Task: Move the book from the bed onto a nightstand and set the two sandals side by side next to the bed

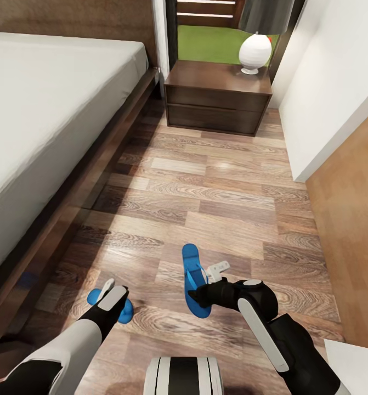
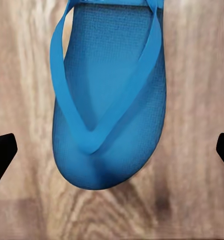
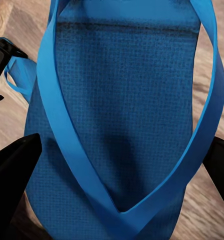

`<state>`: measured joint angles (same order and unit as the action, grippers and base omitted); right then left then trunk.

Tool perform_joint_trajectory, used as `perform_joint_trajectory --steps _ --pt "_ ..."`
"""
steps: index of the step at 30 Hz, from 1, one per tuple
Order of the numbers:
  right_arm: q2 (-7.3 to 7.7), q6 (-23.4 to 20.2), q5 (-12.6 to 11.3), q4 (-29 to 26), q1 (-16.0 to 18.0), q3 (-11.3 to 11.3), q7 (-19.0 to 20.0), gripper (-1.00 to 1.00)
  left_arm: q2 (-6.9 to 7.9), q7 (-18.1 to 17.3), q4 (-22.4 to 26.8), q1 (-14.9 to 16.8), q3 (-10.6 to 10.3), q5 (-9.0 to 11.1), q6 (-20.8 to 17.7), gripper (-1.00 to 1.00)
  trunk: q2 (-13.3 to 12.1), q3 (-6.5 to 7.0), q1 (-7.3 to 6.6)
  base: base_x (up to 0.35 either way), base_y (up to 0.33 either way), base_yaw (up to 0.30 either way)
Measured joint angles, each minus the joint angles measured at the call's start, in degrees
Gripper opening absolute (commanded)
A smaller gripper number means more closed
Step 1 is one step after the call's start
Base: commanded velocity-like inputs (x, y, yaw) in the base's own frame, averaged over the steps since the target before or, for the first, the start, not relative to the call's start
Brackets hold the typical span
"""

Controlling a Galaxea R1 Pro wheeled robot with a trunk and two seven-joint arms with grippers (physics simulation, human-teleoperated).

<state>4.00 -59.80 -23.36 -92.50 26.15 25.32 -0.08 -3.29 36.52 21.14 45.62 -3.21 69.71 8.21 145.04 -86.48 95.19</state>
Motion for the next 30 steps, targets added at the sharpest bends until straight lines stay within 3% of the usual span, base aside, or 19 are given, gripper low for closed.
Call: perform_joint_trajectory --steps 3,7,9,10,12,16,18,25,30 --pt "-0.04 0.0 0.0 0.0 0.0 0.1 0.0 -1.0 -0.06 1.5 1.7 -0.2 -0.2 -0.3 0.2 1.0 0.0 0.0 0.0 0.0 0.0 0.0" --pt "-0.03 0.0 0.1 0.0 0.0 0.1 0.0 -1.0 -0.09 7.1 7.4 -1.9 -0.4 -0.6 0.3 1.0 0.0 0.0 0.0 0.0 0.0 0.0" --pt "-0.01 0.0 0.2 0.0 0.0 -0.1 0.0 -1.0 -0.09 11.9 14.3 -4.7 -0.6 -0.7 0.1 1.0 0.0 0.0 0.0 0.0 0.0 0.0" --pt "-0.01 0.0 0.1 0.0 0.0 -0.1 -0.1 -1.0 -0.09 12.0 14.4 -4.7 -0.6 -0.7 0.1 1.0 0.0 0.0 0.0 0.0 0.0 0.0" --pt "0.0 0.0 0.2 0.0 0.0 -0.1 -0.1 -1.0 -0.09 16.3 21.6 -8.0 -0.9 -0.7 -0.1 1.0 0.0 0.0 0.0 0.0 0.0 0.0" --pt "0.01 0.0 0.2 0.0 0.0 -0.2 -0.1 -1.0 -0.05 21.2 29.6 -11.4 -1.3 -0.7 -0.1 1.0 0.0 0.0 0.0 0.0 0.0 0.0" --pt "0.01 0.0 0.3 0.0 0.0 -0.2 0.0 -1.0 0.02 24.2 35.4 -14.5 -3.3 -0.7 -0.2 1.0 0.0 0.0 0.0 0.0 0.0 0.0" --pt "-0.02 0.0 0.4 0.1 0.0 -0.1 0.0 -1.0 0.76 25.6 41.4 -19.8 -8.3 -1.3 -0.2 1.0 0.0 0.0 0.0 0.0 0.0 0.0" --pt "-0.27 0.0 0.4 0.1 0.0 0.5 0.0 -1.0 1.08 26.0 44.7 -24.2 -10.1 -5.4 -0.3 1.0 0.0 0.0 0.0 0.0 0.0 0.042"
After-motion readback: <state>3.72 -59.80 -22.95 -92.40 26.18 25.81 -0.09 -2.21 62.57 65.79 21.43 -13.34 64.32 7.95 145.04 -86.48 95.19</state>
